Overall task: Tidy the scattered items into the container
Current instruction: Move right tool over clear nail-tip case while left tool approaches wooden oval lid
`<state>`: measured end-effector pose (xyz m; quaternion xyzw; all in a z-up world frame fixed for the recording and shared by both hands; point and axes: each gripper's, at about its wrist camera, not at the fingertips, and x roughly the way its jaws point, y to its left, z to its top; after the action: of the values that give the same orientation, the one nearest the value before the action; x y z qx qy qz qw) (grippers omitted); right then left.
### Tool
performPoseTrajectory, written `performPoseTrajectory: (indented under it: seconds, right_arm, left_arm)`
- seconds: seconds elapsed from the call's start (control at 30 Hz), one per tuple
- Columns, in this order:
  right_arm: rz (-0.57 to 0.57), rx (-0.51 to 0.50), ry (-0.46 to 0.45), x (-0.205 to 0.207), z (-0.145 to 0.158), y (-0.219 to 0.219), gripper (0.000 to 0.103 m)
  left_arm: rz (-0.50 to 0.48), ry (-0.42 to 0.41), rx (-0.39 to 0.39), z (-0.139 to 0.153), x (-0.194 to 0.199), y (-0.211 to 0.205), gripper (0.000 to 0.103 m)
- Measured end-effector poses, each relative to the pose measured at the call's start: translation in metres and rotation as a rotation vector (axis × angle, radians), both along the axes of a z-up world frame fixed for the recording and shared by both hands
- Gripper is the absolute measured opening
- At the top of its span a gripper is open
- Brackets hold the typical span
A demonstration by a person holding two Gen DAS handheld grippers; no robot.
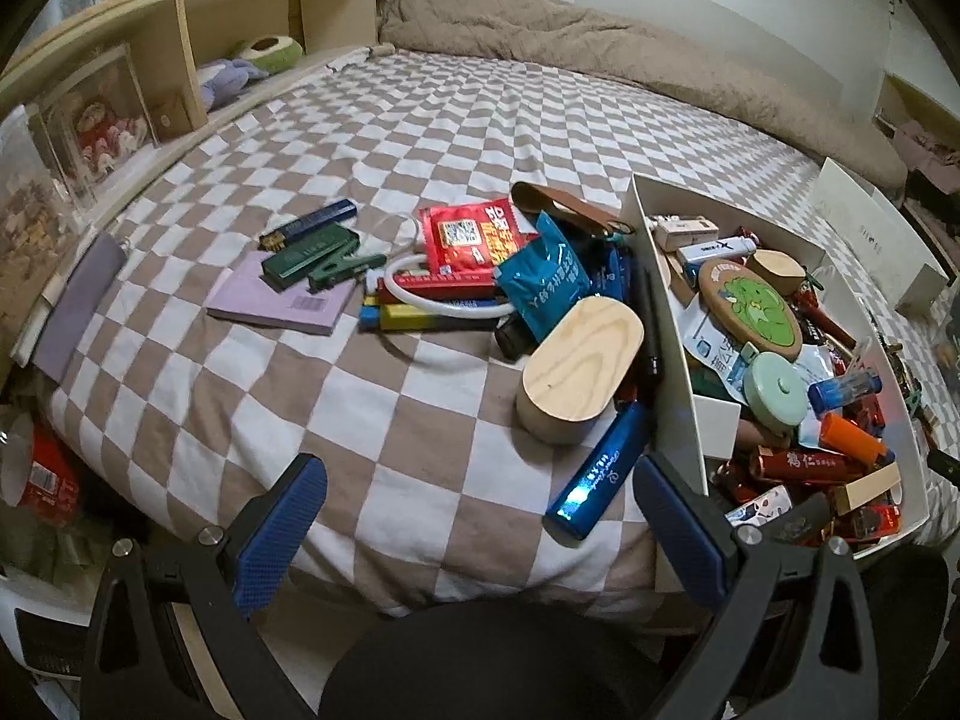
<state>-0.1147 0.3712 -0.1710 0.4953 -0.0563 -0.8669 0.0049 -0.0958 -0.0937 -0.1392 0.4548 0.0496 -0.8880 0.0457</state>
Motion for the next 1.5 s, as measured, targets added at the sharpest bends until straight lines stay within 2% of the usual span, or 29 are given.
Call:
performPoseTrajectory:
  seconds: [0.17, 0.47, 0.6, 0.9, 1.1, 1.27, 1.4, 1.5]
  right_arm:
    - [0.024, 0.002, -0.017, -0.007, -0.007, -0.005, 0.103]
    - [0.006, -0.059, -0.084, -0.018, -0.021, 0.001, 0.103]
    - [0.007, -0.082, -0.107, -0.019, -0.024, 0.004, 0.103]
    - [0.014, -0.085, -0.129, -0.019, -0.03, 0.004, 0.103]
    - [0.015, -0.057, -0.142, -0.021, -0.032, 0.001, 0.103]
    - [0.015, -0.062, -0.133, -0.019, -0.032, 0.002, 0.103]
    - [0.014, -0.062, -0.133, -0.019, -0.033, 0.001, 0.103]
    - [0.013, -0.06, -0.133, -0.02, -0.033, 0.001, 0.103]
  left_arm:
    - [-0.012, -0.034, 0.039, -0.008, -0.006, 0.0, 0.103]
    - [-0.038, -0.071, -0.004, -0.017, -0.021, 0.004, 0.103]
    - [-0.049, -0.098, 0.005, -0.023, -0.028, 0.006, 0.103]
    - [-0.051, -0.122, -0.018, -0.029, -0.041, 0.007, 0.103]
    - [-0.073, -0.19, -0.011, -0.043, -0.054, 0.007, 0.103]
    - [-0.023, -0.186, -0.063, -0.04, -0.062, 0.001, 0.103]
    - [0.005, -0.192, -0.036, -0.041, -0.067, -0.01, 0.103]
    - [0.01, -0.189, -0.046, -0.041, -0.07, -0.012, 0.103]
